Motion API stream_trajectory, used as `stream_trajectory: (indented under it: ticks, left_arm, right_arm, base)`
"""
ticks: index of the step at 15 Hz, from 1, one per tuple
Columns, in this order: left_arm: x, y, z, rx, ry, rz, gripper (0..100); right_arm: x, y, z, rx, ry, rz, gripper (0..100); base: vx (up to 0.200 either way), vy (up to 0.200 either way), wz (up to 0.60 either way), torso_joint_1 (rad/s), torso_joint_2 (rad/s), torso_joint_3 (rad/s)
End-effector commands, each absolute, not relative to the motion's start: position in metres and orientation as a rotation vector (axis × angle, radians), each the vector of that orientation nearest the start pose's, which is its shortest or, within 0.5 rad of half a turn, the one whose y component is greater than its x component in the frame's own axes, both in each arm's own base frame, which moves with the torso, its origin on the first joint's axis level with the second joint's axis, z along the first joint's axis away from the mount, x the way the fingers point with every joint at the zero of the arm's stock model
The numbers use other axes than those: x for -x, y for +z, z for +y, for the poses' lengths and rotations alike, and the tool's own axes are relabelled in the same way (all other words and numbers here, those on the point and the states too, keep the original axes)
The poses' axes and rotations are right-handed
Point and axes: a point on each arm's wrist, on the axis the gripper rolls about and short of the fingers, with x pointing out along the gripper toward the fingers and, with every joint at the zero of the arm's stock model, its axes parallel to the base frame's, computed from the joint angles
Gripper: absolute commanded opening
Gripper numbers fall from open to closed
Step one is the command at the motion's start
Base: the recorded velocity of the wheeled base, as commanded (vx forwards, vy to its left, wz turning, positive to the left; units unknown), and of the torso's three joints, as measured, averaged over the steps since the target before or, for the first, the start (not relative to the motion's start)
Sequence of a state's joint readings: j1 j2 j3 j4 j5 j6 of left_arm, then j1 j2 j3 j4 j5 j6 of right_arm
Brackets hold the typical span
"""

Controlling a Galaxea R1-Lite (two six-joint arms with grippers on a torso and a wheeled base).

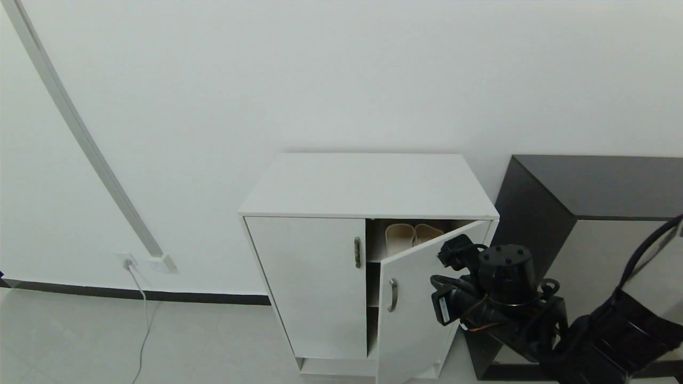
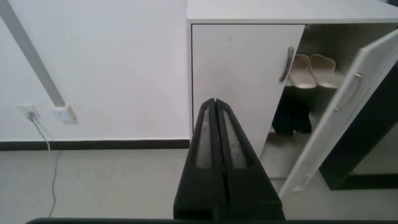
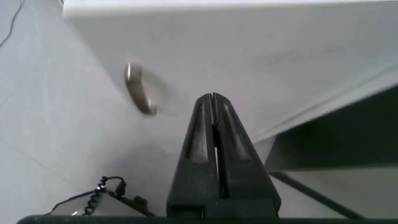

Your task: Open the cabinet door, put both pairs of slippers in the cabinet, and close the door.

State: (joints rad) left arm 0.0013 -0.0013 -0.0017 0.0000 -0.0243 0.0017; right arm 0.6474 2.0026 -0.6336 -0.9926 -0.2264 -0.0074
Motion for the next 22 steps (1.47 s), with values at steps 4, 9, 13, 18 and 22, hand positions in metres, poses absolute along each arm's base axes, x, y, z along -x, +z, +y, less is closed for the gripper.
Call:
stream_trajectory:
  ticks: [4,9,13,18,22]
  left_arm:
    - [0.023,0.076,-0.001,0.0,-0.021,-0.002,0]
    - [0.023,0.076,-0.001,0.0,-0.021,-0.002,0]
    - [0.023,0.076,0.0,0.0,-0.018,-0.002,0]
    - [0.023,0.076,0.0,0.0,-0.018,-0.002,0]
    - [0.023,0.076,0.0,0.002,-0.018,-0.002,0]
  right_arm:
    - [-0.308,0.061,0.213,0.144,0.422,0.317,0]
    - [-0.348,0.054,0.213,0.111,0.372,0.274,0]
    - [-0.37,0.052,0.21,0.089,0.363,0.245,0]
    - [-0.383,0.053,0.203,0.079,0.336,0.227,0]
    - [-0.386,0.054,0.2,0.075,0.327,0.22,0]
  base:
    - [0.0,0.0,0.0,0.0,0.0,0.0]
    - [0.0,0.0,0.0,0.0,0.0,0.0]
    - [0.0,0.0,0.0,0.0,0.0,0.0]
    - [0.0,0.0,0.0,0.0,0.0,0.0]
    - [0.0,0.0,0.0,0.0,0.0,0.0]
